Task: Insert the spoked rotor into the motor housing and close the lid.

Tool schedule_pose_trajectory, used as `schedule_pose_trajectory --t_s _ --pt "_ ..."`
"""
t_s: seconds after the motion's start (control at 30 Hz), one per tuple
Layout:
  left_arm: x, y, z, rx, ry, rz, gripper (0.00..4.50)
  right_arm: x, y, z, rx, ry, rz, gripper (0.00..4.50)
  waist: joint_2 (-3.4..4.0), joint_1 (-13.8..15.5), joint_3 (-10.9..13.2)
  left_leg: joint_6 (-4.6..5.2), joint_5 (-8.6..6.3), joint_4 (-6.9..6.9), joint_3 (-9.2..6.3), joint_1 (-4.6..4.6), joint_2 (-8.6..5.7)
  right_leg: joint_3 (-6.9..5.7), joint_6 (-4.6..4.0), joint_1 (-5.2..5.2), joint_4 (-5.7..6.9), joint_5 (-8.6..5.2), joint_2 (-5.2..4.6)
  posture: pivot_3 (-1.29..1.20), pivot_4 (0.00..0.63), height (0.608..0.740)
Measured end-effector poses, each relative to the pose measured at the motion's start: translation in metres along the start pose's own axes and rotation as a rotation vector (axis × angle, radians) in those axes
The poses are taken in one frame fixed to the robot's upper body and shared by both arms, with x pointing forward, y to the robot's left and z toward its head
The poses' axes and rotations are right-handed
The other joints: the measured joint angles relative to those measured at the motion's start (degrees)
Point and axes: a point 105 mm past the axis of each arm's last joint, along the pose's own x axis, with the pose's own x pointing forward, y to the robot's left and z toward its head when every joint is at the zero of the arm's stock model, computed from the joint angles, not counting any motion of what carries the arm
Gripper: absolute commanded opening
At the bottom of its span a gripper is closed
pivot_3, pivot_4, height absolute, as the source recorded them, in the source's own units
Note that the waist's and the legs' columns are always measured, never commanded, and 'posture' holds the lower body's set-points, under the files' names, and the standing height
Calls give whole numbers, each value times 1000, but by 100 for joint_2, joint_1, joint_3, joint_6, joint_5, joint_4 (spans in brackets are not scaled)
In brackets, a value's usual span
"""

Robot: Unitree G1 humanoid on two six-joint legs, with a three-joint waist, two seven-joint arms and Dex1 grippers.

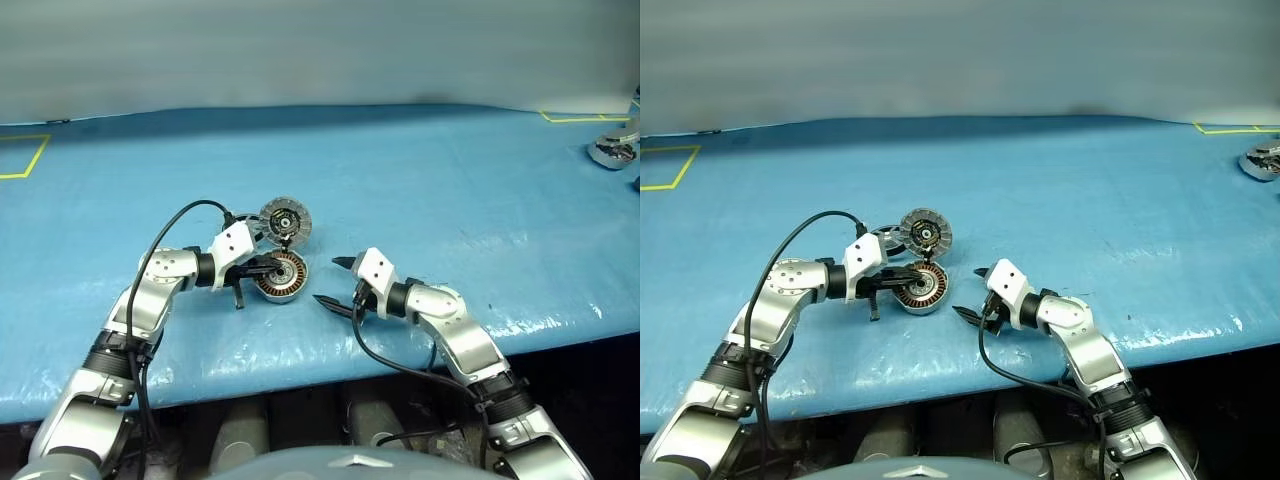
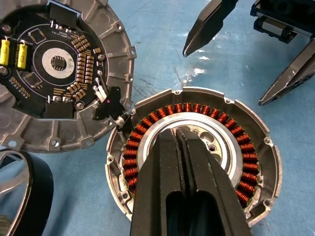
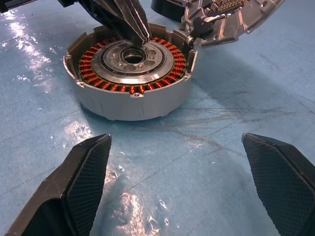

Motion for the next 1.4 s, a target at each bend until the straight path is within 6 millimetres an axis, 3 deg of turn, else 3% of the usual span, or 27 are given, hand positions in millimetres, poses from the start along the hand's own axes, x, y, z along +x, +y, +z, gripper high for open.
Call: schedule_pose_trajectory --t_s 0.53,0.87,1.4 --pt "3 -5 -2 47 35 -57 59 -2 -2 -4 -15 25 -20 4500 0 7 0 0 0 2 0 0 0 1 0 1 1 0 -1 0 150 740" --pt "-16 8 13 14 -80 68 59 -3 0 -6 -6 24 -13 4500 -1 6 0 0 0 1 0 -1 0 1 0 0 1 0 -1 0 150 740" --pt "-18 2 3 -15 -59 94 59 2 1 1 -16 6 9 4500 -1 21 1 0 0 4 0 -1 0 0 0 1 1 0 -1 0 150 740"
